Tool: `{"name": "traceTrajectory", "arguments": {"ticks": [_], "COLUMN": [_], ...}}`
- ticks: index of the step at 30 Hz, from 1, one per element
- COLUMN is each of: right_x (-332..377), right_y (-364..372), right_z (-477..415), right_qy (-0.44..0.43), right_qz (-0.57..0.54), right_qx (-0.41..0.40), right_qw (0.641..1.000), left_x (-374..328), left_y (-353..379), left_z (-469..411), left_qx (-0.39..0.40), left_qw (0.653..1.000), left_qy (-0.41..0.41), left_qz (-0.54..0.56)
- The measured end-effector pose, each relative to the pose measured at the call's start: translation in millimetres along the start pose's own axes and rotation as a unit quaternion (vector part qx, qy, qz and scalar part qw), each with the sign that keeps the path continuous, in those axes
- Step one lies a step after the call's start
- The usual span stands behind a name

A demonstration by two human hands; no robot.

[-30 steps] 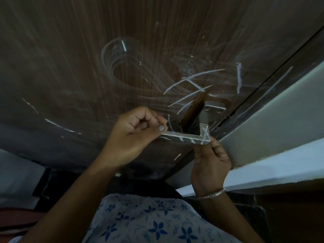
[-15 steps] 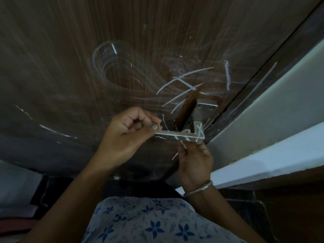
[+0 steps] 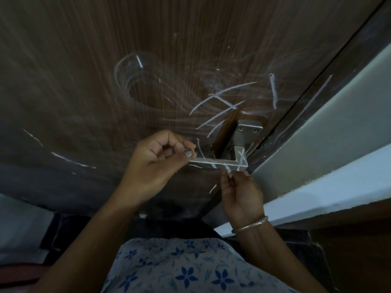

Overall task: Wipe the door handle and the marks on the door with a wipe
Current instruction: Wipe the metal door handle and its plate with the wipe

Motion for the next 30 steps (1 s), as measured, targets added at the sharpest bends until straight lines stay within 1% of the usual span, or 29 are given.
{"name": "traceTrajectory", "arguments": {"ticks": [4,7,9,11,13,15,17,18,20,22,23,25,26,28,30], "right_x": [-5,-19,-22,-19,-13,-4,10,19,35,46,50,54,53,46,31], "right_y": [1,8,11,10,6,0,-6,-8,-8,-9,-9,-11,-12,-13,-13], "right_z": [-1,1,2,3,8,14,21,25,34,42,44,47,47,44,40], "right_qy": [0.042,0.095,0.109,0.108,0.101,0.07,-0.01,-0.066,-0.177,-0.252,-0.272,-0.287,-0.283,-0.248,-0.194], "right_qz": [-0.012,-0.034,-0.039,-0.017,0.036,0.104,0.199,0.253,0.348,0.412,0.423,0.425,0.421,0.396,0.363], "right_qx": [-0.012,0.009,0.026,0.037,0.05,0.066,0.093,0.108,0.122,0.11,0.105,0.106,0.108,0.116,0.128], "right_qw": [0.999,0.995,0.993,0.993,0.993,0.99,0.976,0.959,0.913,0.869,0.858,0.852,0.855,0.877,0.902], "left_x": [2,1,1,1,0,0,-1,-1,-2,-1,-1,0,1,5,16], "left_y": [-1,0,0,0,0,-1,-1,0,0,-1,-1,-1,-2,-5,-12], "left_z": [0,0,0,0,0,0,0,0,0,-2,-2,-2,-2,-2,2], "left_qx": [0.001,0.0,-0.003,-0.005,-0.005,-0.007,-0.007,-0.006,-0.007,-0.008,-0.008,-0.007,-0.005,-0.01,-0.062], "left_qw": [1.0,1.0,1.0,1.0,1.0,0.999,0.999,0.999,0.999,0.999,0.998,0.998,0.998,0.996,0.991], "left_qy": [-0.004,-0.004,-0.005,-0.006,-0.007,-0.003,0.001,0.003,0.003,0.0,0.001,0.002,0.001,-0.005,-0.028], "left_qz": [0.004,0.009,0.016,0.022,0.028,0.031,0.036,0.036,0.039,0.051,0.056,0.062,0.068,0.093,0.115]}}
Point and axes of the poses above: each hand's wrist, its own z-axis away from the middle knuckle, its own y-axis out of the palm, x = y × z, the point moved 5 cm from there along -z, towards the middle knuckle, and after that the axes turned 3 degrees about -z, right-handed, at the moved point
